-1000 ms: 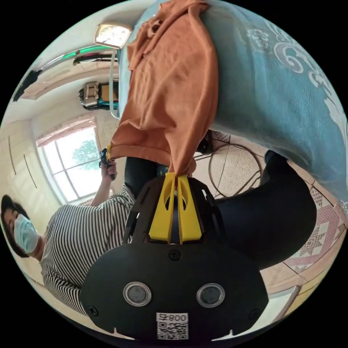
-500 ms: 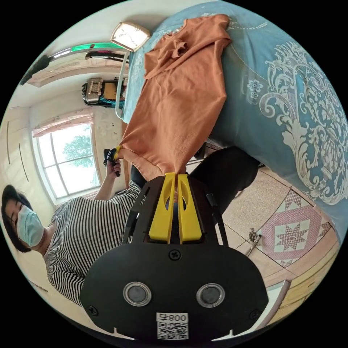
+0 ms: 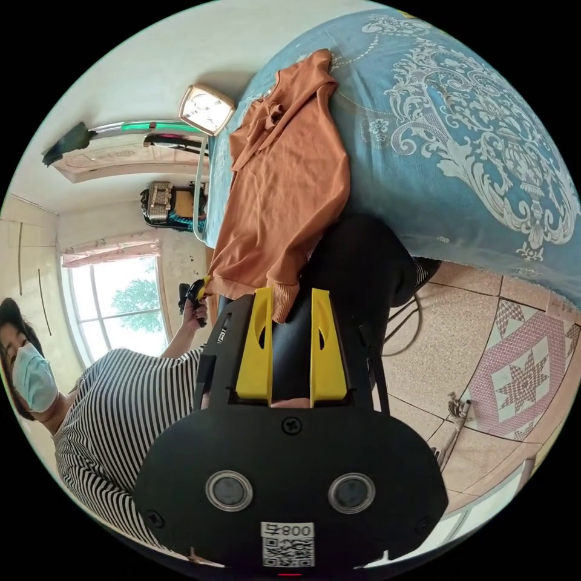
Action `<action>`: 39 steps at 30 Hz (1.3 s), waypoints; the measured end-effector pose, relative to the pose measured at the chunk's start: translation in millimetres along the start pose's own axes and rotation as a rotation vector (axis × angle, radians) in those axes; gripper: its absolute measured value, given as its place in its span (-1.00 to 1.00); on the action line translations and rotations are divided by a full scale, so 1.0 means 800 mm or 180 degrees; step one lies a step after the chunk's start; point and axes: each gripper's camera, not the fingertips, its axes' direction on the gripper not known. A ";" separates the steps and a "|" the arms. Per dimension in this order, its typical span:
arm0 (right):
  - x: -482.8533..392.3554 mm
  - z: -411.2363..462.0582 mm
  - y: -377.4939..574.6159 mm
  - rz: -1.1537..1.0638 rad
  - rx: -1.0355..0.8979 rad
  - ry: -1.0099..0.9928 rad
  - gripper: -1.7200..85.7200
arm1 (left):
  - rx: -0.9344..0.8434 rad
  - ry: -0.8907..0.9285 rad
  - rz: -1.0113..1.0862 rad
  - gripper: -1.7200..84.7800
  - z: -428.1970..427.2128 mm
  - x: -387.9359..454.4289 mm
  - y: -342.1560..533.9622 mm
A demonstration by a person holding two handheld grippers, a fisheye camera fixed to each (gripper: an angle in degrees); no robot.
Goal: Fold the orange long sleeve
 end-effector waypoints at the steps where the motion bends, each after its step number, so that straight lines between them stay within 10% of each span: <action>1: -0.002 0.001 0.000 -0.0008 0.0021 0.0038 -0.73 | 0.0002 -0.0002 -0.0010 -0.84 0.000 0.000 -0.004; 15: -0.065 0.032 -0.024 -0.0583 -0.0171 0.1344 -0.83 | 0.0091 0.0171 0.0002 -0.84 -0.002 0.019 -0.065; 27: -0.007 -0.118 -0.001 -0.0471 0.0466 -0.0474 -0.89 | 0.0358 0.0519 0.0434 -0.84 -0.033 0.085 -0.140; 39: 0.038 -0.143 -0.117 -0.0337 0.0551 -0.0874 -0.90 | 0.0492 0.0635 0.0446 -0.84 -0.009 0.127 -0.291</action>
